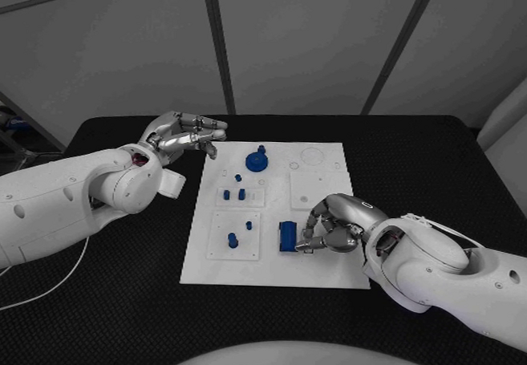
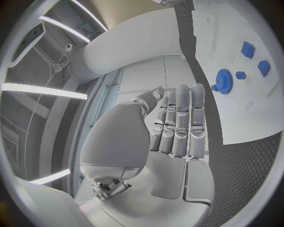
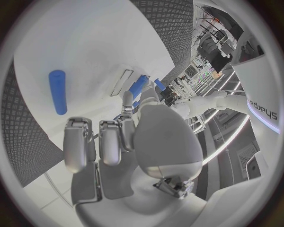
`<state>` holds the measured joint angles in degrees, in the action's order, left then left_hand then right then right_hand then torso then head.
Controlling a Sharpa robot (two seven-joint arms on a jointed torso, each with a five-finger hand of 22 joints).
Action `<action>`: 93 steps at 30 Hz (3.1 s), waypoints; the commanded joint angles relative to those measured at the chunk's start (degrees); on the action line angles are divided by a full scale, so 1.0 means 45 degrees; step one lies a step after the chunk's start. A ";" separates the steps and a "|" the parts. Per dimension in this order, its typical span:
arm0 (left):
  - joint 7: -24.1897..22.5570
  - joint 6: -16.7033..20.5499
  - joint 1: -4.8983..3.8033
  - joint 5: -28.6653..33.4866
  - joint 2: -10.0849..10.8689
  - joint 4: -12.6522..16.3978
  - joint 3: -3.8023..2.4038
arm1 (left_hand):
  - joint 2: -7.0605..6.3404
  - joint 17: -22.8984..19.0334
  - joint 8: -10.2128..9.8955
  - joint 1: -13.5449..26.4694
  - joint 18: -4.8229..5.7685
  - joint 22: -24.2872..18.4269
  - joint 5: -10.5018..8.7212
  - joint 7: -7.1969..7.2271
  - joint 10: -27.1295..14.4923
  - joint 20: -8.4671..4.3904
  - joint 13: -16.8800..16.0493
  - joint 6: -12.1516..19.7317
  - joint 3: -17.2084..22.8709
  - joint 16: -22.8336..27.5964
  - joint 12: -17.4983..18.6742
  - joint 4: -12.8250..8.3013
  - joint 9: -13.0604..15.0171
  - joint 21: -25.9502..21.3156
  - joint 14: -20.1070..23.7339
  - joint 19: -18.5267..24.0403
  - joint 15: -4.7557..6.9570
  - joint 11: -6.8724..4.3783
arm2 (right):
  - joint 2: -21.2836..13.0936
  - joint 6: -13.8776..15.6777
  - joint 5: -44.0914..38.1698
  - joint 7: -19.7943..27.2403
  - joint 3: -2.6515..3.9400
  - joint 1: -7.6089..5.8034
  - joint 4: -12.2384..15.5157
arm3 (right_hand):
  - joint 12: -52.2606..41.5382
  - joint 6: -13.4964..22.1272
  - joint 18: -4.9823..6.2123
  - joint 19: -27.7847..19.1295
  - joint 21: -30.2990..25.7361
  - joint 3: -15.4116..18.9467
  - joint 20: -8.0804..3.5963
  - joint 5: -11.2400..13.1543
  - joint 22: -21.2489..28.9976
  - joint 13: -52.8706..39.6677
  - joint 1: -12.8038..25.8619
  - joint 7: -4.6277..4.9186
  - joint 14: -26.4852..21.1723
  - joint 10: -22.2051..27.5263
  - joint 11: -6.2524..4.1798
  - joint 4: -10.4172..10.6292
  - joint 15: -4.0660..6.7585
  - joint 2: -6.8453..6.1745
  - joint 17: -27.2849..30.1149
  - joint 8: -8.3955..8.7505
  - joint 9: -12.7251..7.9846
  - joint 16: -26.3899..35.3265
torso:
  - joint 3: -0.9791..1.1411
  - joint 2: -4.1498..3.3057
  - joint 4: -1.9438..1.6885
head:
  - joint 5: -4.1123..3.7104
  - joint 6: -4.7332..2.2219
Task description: Assemble the parts on the task board
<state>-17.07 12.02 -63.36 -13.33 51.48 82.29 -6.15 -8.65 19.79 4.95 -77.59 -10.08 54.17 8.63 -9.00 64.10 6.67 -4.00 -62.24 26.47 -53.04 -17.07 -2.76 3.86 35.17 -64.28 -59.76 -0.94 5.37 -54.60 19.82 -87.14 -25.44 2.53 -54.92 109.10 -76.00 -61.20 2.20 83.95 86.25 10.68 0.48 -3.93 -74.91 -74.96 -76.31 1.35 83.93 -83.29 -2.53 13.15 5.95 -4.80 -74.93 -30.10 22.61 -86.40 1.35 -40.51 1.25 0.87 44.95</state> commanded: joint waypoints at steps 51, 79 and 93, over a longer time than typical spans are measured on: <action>-0.0073 -0.0121 0.0028 0.0033 0.0071 0.0170 -0.0005 | 0.0002 -0.0029 -0.0067 0.0063 -0.0084 -0.0019 0.0057 -0.0054 -0.0082 0.0074 0.0008 -0.0026 0.0032 0.0063 -0.0090 0.0025 -0.0007 -0.0069 0.0001 0.0031 -0.0049 0.0008 | -0.1905 -0.0401 -0.0581 -0.1221 -0.0004 0.0031 -0.0068 | 0.1258 -0.0901 -0.0077 0.0428 -0.0230 0.0810 0.0312 -0.3288 -0.1749 0.0295 -0.0334 0.0375 0.0983 0.0363 0.0310 0.0630 -0.0297 0.0640 -0.1713 0.2907 -0.1624 0.0198 | 0.0014 -0.0003 -0.0004 | -0.0689 -0.0016; -0.0045 -0.0114 0.0069 0.0033 0.0197 0.0231 -0.0005 | 0.0006 -0.0034 -0.0068 0.0060 -0.0084 -0.0021 0.0059 -0.0053 -0.0087 0.0075 0.0009 -0.0027 0.0035 0.0063 -0.0095 0.0021 -0.0006 -0.0074 0.0001 0.0029 -0.0049 0.0007 | -0.1447 -0.1349 -0.2938 -0.1720 -0.0003 0.0510 -0.0016 | 0.1538 -0.0871 -0.0065 0.0390 -0.0301 -0.0060 0.0158 -0.3219 -0.1698 0.0399 -0.2238 0.0264 0.0962 0.0516 0.0184 -0.0426 -0.0167 0.0587 -0.1645 0.2768 -0.1222 0.0274 | -0.0003 0.0002 -0.0001 | -0.0637 0.0039; -0.0022 -0.0127 0.0079 0.0033 0.0228 0.0257 -0.0005 | 0.0006 -0.0034 -0.0068 0.0060 -0.0084 -0.0021 0.0059 -0.0053 -0.0087 0.0075 0.0009 -0.0027 0.0035 0.0063 -0.0095 0.0021 -0.0006 -0.0074 0.0001 0.0029 -0.0049 0.0007 | -0.1384 -0.0351 -0.2305 -0.1995 0.0002 0.0522 0.0265 | 0.1693 -0.0827 -0.0084 0.0445 -0.0261 -0.2522 0.0091 -0.5545 -0.1785 0.0434 -0.2769 0.0210 0.0984 0.0546 0.0095 -0.0189 -0.0109 0.0265 -0.1734 0.2747 -0.1017 0.0239 | -0.0007 -0.0002 -0.0011 | -0.0645 0.0049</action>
<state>-17.02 11.99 -62.95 -13.32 52.48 83.29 -6.14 -8.65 19.70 4.94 -77.59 -10.08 54.16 8.63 -9.00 64.12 6.67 -4.00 -62.23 26.46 -53.04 -17.29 -2.76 3.86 35.18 -64.28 -59.76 -0.94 5.35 -60.67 17.94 -99.47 -32.12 2.84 -52.83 110.60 -68.09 -65.03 2.21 83.96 85.08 2.09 1.32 -28.53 -74.90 -74.55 -85.56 2.66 83.95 -80.85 -1.96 13.94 5.13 -6.33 -74.90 -17.26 17.89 -85.46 1.34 -40.50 1.19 -2.07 45.16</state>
